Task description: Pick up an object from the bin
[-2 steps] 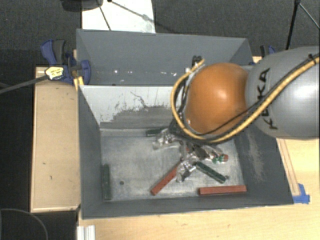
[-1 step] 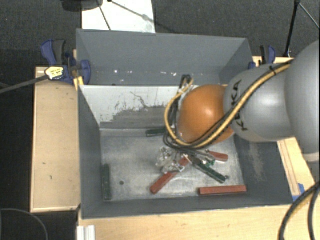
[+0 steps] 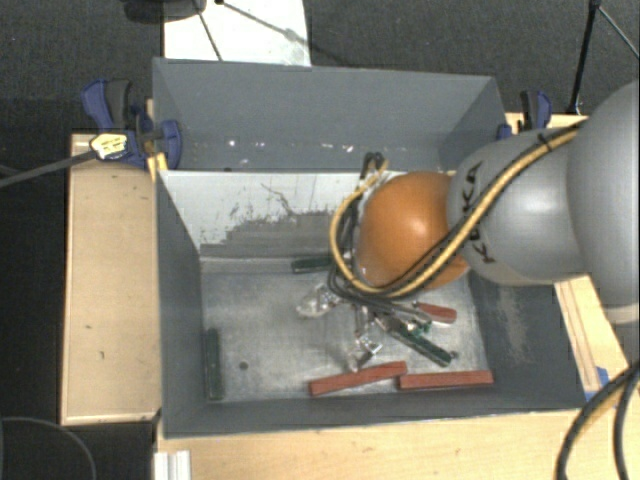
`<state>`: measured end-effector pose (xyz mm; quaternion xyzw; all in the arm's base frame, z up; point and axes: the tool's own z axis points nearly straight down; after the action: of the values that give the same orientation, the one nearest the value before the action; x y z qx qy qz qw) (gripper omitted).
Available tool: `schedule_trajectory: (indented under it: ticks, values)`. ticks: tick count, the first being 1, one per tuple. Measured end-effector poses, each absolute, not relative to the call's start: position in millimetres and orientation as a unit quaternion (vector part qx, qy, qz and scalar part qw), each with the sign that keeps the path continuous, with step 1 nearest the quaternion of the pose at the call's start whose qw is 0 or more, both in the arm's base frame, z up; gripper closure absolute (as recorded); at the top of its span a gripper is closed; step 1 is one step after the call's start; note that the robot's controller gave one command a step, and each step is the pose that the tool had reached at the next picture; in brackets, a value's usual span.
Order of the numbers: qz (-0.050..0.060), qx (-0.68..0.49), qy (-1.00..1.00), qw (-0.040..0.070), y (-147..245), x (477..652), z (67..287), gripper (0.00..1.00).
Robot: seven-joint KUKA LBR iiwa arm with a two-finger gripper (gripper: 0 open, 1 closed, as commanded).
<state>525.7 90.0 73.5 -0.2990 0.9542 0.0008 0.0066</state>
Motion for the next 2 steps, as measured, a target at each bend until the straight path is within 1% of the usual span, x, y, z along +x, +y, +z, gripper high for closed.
schedule_trajectory:
  ticks: [1,2]
  values:
    - [0.001,-0.298,0.955,0.006,90,525.5,73,0.0]
    - [0.001,-0.314,0.949,-0.001,52,523.7,115,0.0]
